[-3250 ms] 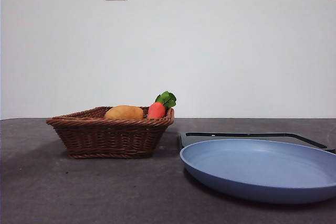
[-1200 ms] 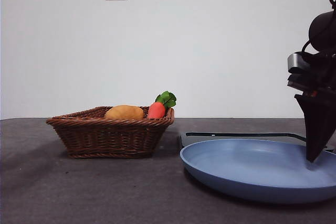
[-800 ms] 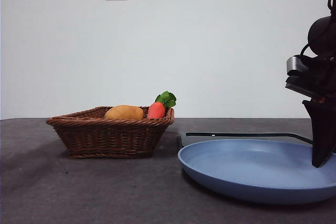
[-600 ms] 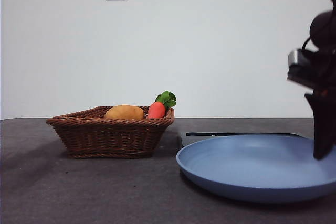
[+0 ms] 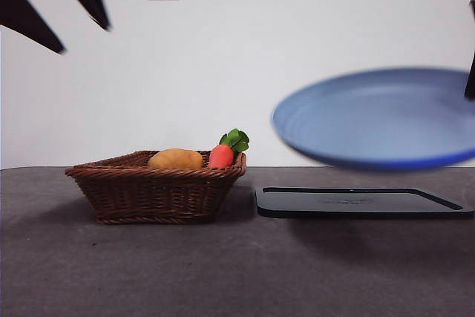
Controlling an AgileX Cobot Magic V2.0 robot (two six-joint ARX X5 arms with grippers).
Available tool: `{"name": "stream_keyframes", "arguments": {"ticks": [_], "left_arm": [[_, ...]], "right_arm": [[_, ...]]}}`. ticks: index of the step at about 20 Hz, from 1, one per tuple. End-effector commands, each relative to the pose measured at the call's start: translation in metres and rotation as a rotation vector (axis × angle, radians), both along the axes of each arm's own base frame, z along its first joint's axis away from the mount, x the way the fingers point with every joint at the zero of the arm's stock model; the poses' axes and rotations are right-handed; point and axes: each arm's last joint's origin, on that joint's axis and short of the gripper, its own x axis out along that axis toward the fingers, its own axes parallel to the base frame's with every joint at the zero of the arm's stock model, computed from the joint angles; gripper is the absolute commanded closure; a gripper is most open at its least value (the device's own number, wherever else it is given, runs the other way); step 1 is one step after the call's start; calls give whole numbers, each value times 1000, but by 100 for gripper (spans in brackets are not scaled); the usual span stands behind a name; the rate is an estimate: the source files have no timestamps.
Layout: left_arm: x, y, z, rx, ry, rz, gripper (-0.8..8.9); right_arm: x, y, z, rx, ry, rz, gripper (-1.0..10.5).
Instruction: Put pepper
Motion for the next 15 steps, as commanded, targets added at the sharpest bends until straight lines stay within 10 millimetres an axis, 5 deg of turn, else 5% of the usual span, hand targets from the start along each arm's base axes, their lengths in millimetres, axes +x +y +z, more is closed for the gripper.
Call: {"name": "stream_keyframes", "arguments": {"ticks": [1,8,15], "left_arm": [[27,-22,-8,44,36,9,455],[88,-66,-57,151,171,70,455],[113,-78,-104,175,234,122,456]], "right_arm": [[-6,-1,14,12,-62,-4,941],[-27,-3,29,23,-135,-7,941],[-29,-3,30,23,-130,-5,941]]}}
